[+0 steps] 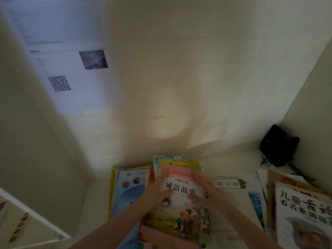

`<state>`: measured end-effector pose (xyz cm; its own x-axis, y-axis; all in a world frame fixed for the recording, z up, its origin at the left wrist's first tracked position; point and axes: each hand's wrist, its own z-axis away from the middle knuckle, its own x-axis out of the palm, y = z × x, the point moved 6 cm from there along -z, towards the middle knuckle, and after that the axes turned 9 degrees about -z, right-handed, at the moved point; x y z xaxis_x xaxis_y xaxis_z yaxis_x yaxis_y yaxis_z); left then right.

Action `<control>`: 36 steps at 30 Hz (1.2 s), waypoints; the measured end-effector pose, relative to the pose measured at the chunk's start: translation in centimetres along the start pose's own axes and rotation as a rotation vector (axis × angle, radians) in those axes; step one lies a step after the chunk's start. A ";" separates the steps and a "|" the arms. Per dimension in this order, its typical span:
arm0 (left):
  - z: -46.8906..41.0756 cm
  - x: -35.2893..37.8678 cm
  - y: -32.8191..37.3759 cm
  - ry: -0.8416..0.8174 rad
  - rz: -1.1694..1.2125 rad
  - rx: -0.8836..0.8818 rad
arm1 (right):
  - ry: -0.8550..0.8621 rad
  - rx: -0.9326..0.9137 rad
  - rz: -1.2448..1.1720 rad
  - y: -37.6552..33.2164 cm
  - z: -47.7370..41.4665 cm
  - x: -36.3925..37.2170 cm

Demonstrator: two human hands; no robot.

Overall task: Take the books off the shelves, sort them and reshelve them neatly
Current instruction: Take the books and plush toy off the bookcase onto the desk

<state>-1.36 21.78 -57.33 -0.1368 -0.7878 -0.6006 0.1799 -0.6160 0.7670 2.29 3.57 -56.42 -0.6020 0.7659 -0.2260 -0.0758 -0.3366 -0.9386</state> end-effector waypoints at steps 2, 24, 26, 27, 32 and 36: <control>-0.3 -0.2 -0.3 -0.017 -0.251 -0.085 | 0.029 0.001 0.112 -0.3 0.0 0.1; 30.1 -29.8 -1.3 0.803 0.304 0.063 | -0.453 -0.656 0.074 -25.9 4.1 26.4; 34.0 -33.6 -3.0 0.998 0.295 0.032 | -0.572 -0.688 0.045 -28.0 4.8 30.5; 35.5 -35.2 -3.9 1.065 0.284 0.002 | -0.620 -0.685 0.038 -28.9 4.9 32.4; 37.3 -39.4 -9.3 0.979 0.507 -0.149 | -0.684 -0.650 -0.099 -33.5 3.9 40.3; 35.1 -40.6 -11.6 0.769 0.948 -0.085 | -0.605 -0.629 -0.168 -36.5 0.6 43.9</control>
<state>-32.07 60.87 -33.92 0.6892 -0.6995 0.1892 -0.0377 0.2261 0.9734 -21.84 49.13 -31.91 -0.9525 0.2978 -0.0631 0.1427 0.2537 -0.9567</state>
